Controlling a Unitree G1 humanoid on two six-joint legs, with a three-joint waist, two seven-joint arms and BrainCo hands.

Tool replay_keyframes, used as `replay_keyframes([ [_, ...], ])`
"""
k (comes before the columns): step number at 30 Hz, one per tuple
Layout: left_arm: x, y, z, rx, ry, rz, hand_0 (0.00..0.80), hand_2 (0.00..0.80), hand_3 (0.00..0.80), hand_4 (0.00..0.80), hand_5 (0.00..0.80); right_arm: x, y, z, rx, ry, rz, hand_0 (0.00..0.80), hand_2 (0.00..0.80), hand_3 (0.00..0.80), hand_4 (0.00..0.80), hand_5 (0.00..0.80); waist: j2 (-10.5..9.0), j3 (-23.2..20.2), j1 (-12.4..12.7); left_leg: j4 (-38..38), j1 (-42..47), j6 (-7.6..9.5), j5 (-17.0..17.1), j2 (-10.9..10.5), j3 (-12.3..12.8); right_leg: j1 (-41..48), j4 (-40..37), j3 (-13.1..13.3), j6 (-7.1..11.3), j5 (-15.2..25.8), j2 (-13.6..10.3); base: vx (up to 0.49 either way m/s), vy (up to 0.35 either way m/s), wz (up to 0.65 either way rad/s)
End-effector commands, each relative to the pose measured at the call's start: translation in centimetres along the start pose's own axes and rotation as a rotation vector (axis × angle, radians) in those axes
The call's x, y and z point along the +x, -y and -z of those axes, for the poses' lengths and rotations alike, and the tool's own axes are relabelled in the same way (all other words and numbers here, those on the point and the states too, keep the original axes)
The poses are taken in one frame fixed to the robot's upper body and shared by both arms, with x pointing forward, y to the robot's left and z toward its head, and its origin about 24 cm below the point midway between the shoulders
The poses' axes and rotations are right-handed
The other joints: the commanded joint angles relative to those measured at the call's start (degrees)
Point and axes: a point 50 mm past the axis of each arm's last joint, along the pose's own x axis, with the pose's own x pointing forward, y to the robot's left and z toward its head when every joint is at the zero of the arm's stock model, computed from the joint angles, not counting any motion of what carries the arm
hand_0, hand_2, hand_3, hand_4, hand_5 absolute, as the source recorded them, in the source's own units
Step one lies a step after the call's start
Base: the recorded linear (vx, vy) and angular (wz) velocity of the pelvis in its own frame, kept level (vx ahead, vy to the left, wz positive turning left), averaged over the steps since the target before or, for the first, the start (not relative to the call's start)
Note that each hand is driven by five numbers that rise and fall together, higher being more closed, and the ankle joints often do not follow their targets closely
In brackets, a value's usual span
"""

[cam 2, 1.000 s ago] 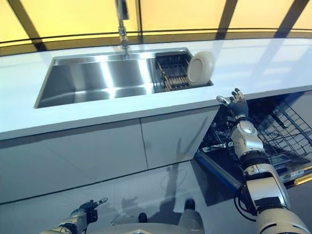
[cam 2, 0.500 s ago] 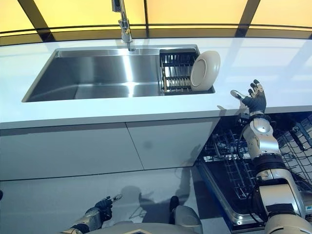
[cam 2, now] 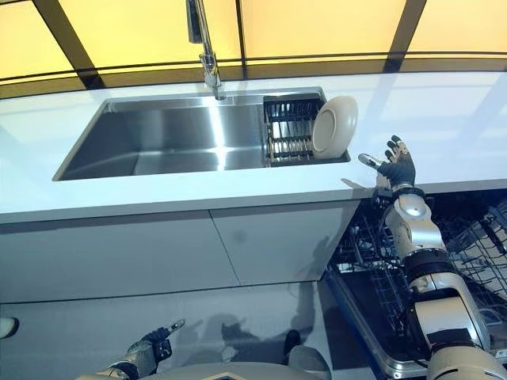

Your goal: Take plates into dishwasher

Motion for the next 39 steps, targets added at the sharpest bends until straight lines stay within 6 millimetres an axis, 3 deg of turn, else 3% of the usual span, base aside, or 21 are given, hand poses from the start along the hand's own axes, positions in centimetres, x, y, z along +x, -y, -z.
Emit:
replay_keyframes([
  [1,0.0,-0.2,-1.6,0.007,0.064,-0.017,0.000,0.000,0.000,0.000,0.000,1.6,-1.2,-5.3,-0.004,0.163,-0.001,0.000,0.000,0.000,0.000,0.000,-0.59,0.83,2.27,-12.51,-2.03,0.96,8.88,1.34,2.78,6.91,1.65,0.83,4.92,-4.88,-1.37,0.110,0.123,-0.10],
  [4,0.0,-0.2,-2.3,-0.008,0.082,-0.031,0.000,0.000,0.000,0.000,0.000,1.6,-1.0,-5.5,0.025,0.164,-0.010,0.000,0.000,0.000,0.000,0.000,-0.16,0.65,1.84,-12.28,-1.26,1.56,7.16,0.34,0.98,5.86,4.65,1.40,5.30,-6.13,-1.94,0.145,0.189,-0.40],
  [9,0.0,-0.8,-3.5,-0.042,0.099,-0.040,0.000,0.000,0.000,0.000,0.000,1.4,-1.6,-5.5,0.074,0.201,-0.029,0.000,0.000,0.000,0.000,0.000,-0.09,2.30,1.55,-10.40,0.34,3.42,4.08,-0.95,2.62,3.25,6.76,1.46,7.64,-4.43,-5.19,0.109,0.157,-0.21],
  [13,0.0,-0.4,-4.0,-0.052,0.113,-0.027,0.000,0.000,0.000,0.000,0.000,1.6,-1.8,-5.8,0.096,0.210,-0.028,0.000,0.000,0.000,0.000,0.000,-0.19,3.06,1.82,-8.14,-0.44,4.31,2.45,-1.36,4.12,2.63,7.43,1.27,8.20,-4.26,-6.45,0.048,0.092,-0.18],
  [15,0.0,-0.5,-3.9,-0.002,0.116,-0.007,0.000,0.000,0.000,0.000,0.000,1.5,-1.8,-5.6,0.112,0.207,-0.014,0.000,0.000,0.000,0.000,0.000,0.16,2.87,2.07,-7.88,-1.08,5.99,1.86,-2.36,4.25,3.07,9.87,1.97,8.32,-5.19,-6.92,0.137,0.119,-0.11],
  [19,0.0,-1.5,-3.5,0.076,0.113,-0.003,0.000,0.000,0.000,0.000,0.000,1.0,-1.5,-5.1,0.123,0.207,-0.011,0.000,0.000,0.000,0.000,0.000,1.08,2.80,1.22,-10.79,0.86,7.59,2.46,-4.01,3.47,-4.13,24.75,2.95,8.37,2.45,-7.52,0.167,0.107,-0.21],
  [22,-0.1,-2.3,-3.6,0.033,0.121,-0.026,0.000,0.000,0.000,0.000,0.000,0.7,-2.7,-4.8,0.119,0.205,-0.037,0.000,0.000,0.000,0.000,0.000,0.83,3.85,-0.01,-13.10,5.47,6.20,1.99,-3.44,5.43,-6.48,15.70,0.04,9.32,6.96,-9.35,0.228,-0.140,-0.12],
  [24,-0.1,-2.4,-4.1,0.018,0.133,-0.030,0.000,0.000,0.000,0.000,0.000,0.8,-2.9,-5.2,0.119,0.212,-0.027,0.000,0.000,0.000,0.000,0.000,1.01,4.23,-1.03,-13.53,7.03,6.08,0.42,-3.08,4.06,-8.22,10.60,2.71,9.32,6.03,-7.03,0.233,-0.264,-0.27],
  [25,-0.1,-2.4,-4.3,0.027,0.136,-0.028,0.000,0.000,0.000,0.000,0.000,1.0,-2.3,-5.5,0.118,0.211,-0.011,0.000,0.000,0.000,0.000,0.000,0.74,4.05,-1.49,-12.90,6.92,6.49,-0.89,-3.14,2.41,-8.17,8.98,5.24,9.07,4.38,-5.85,0.227,-0.257,-0.25],
  [28,-0.1,-1.7,-4.1,-0.034,0.142,-0.024,0.000,0.000,0.000,0.000,0.000,1.4,-0.8,-6.1,0.079,0.186,-0.012,0.000,0.000,0.000,0.000,0.000,0.12,2.86,-1.43,-12.48,6.87,4.61,0.00,-0.65,4.23,-3.98,4.31,2.81,8.85,2.04,-4.99,0.147,-0.244,0.34],
  [31,0.0,-0.1,-3.8,0.048,0.132,0.036,0.000,0.000,0.000,0.000,0.000,1.4,1.3,-5.7,0.039,0.143,0.033,0.000,0.000,0.000,0.000,0.000,-0.70,1.80,-1.20,-13.37,6.97,3.64,0.76,0.82,4.79,-1.06,2.40,1.86,8.45,0.95,-4.65,0.166,-0.179,0.47],
  [34,0.0,0.2,-2.6,0.106,0.109,0.055,0.000,0.000,0.000,0.000,0.000,1.4,3.0,-5.6,-0.001,0.111,0.051,0.000,0.000,0.000,0.000,0.000,-1.03,0.95,-0.69,-15.47,7.40,2.49,2.20,1.75,5.23,1.21,0.27,0.30,8.23,0.68,-4.32,0.156,-0.109,0.30],
  [39,0.0,-0.7,-1.5,0.113,0.079,0.032,0.000,0.000,0.000,0.000,0.000,1.7,3.5,-5.9,-0.032,0.096,0.052,0.000,0.000,0.000,0.000,0.000,-0.78,0.71,0.13,-17.65,8.27,1.62,3.17,2.05,4.82,2.32,-1.31,-0.55,8.28,0.86,-4.16,0.118,-0.031,0.04],
])
